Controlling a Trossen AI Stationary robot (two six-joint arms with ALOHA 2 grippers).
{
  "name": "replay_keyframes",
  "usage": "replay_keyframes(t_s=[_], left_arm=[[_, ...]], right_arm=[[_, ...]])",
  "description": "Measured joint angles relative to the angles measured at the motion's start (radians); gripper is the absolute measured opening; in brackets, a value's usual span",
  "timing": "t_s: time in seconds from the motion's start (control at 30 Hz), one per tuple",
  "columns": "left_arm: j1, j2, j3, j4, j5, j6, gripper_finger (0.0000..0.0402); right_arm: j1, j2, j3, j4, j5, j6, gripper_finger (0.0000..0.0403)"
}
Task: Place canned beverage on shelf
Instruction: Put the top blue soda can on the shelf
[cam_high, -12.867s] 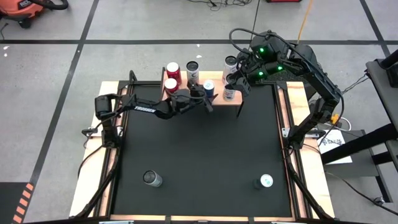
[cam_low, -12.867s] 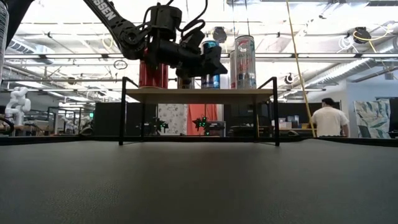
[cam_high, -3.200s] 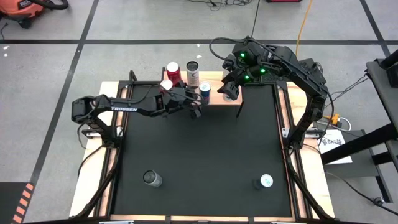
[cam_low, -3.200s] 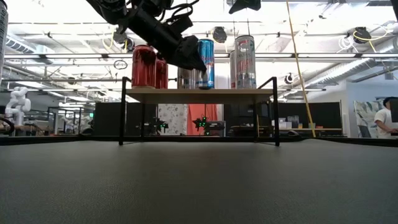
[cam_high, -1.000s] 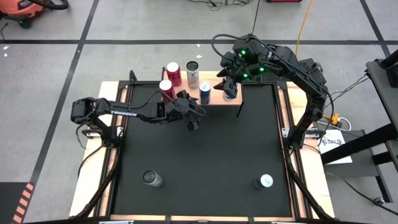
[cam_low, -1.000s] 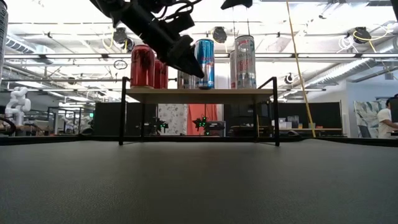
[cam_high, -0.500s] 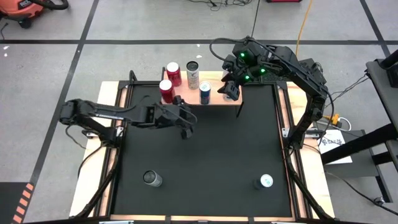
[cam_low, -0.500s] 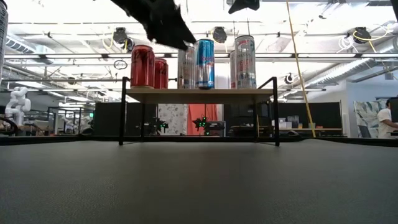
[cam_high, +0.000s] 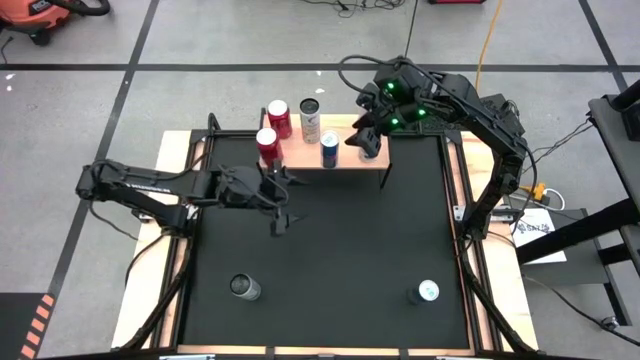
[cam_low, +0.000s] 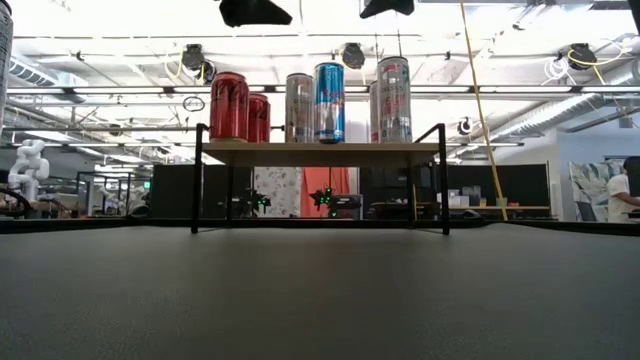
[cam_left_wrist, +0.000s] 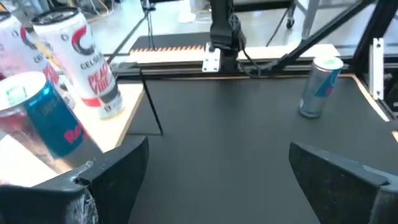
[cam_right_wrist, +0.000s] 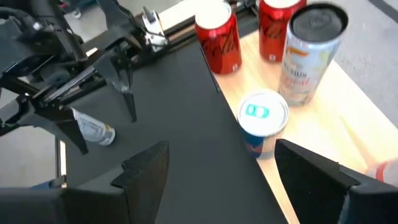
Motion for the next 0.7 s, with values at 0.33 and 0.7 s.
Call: replay_keyframes(t_s=[0.33, 0.7], left_arm=[[-0.004, -0.020, 0.000, 0.062, 0.000, 0.070, 0.0391], [-0.004, -0.020, 0.000, 0.128, -0.037, 0.029, 0.0391]], right_arm=[[0.000, 0.000, 0.000, 0.031, 0.000, -0.025, 0.0274], [0.002, 0.000, 0.000, 0.124, -0.001, 0.055, 0.0274]])
